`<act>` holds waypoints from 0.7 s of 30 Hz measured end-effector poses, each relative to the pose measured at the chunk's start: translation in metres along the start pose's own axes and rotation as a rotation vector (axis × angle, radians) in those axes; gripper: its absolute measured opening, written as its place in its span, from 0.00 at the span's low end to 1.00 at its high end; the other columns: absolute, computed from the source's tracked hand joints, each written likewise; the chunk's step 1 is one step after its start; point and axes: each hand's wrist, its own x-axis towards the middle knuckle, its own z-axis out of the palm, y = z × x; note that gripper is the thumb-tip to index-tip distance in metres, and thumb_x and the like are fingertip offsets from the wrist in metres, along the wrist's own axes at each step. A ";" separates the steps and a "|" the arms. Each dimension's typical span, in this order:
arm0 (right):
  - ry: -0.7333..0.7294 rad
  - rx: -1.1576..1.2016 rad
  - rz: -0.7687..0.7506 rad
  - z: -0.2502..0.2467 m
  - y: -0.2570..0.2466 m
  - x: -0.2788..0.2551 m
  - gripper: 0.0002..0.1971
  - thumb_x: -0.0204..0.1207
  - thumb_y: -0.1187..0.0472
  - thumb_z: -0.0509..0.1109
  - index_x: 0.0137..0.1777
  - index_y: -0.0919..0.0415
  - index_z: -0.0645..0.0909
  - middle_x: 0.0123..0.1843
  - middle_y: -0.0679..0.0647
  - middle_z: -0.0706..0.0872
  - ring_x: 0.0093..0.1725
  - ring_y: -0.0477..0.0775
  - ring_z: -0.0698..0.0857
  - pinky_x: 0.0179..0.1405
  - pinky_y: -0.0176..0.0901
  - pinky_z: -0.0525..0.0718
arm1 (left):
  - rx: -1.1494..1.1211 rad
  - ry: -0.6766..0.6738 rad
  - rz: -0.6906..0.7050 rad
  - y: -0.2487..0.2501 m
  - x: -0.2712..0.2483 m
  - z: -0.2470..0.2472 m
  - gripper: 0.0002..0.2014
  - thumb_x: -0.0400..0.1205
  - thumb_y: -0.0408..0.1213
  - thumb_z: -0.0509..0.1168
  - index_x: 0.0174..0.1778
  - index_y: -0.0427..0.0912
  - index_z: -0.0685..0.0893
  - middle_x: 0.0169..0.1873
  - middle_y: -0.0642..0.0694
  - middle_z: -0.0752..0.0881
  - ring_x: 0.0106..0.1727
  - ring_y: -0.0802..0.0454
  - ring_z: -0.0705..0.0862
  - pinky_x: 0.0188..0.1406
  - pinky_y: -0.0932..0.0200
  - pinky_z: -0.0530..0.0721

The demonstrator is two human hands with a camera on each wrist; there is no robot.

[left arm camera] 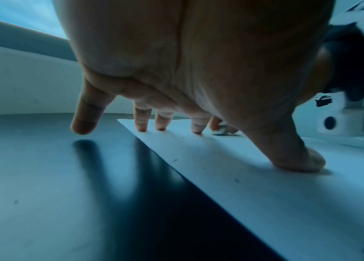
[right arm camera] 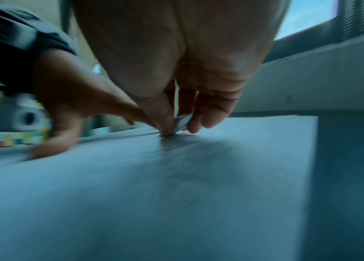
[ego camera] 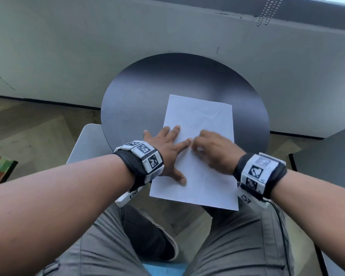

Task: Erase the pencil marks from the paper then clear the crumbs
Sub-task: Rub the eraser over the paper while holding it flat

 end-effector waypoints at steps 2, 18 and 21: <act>0.072 -0.066 0.200 -0.010 0.012 0.007 0.06 0.83 0.57 0.63 0.57 0.55 0.78 0.57 0.55 0.75 0.59 0.61 0.77 0.52 0.51 0.78 | -0.003 0.005 -0.006 0.000 0.000 0.000 0.64 0.57 0.85 0.64 0.84 0.69 0.37 0.87 0.48 0.36 0.87 0.41 0.40 0.71 0.19 0.61; -0.167 -0.130 -0.209 0.014 -0.028 -0.021 0.11 0.74 0.66 0.71 0.55 0.56 0.78 0.58 0.58 0.75 0.54 0.62 0.76 0.49 0.51 0.78 | -0.032 -0.020 -0.025 0.002 -0.003 -0.001 0.63 0.59 0.84 0.64 0.83 0.70 0.36 0.86 0.49 0.33 0.87 0.42 0.37 0.70 0.17 0.60; 0.016 -0.136 0.058 -0.005 -0.002 -0.006 0.08 0.79 0.65 0.65 0.57 0.59 0.78 0.55 0.59 0.75 0.53 0.64 0.77 0.47 0.50 0.76 | -0.034 -0.020 -0.034 0.002 -0.003 0.000 0.63 0.59 0.84 0.64 0.83 0.70 0.36 0.87 0.49 0.33 0.87 0.42 0.38 0.70 0.16 0.60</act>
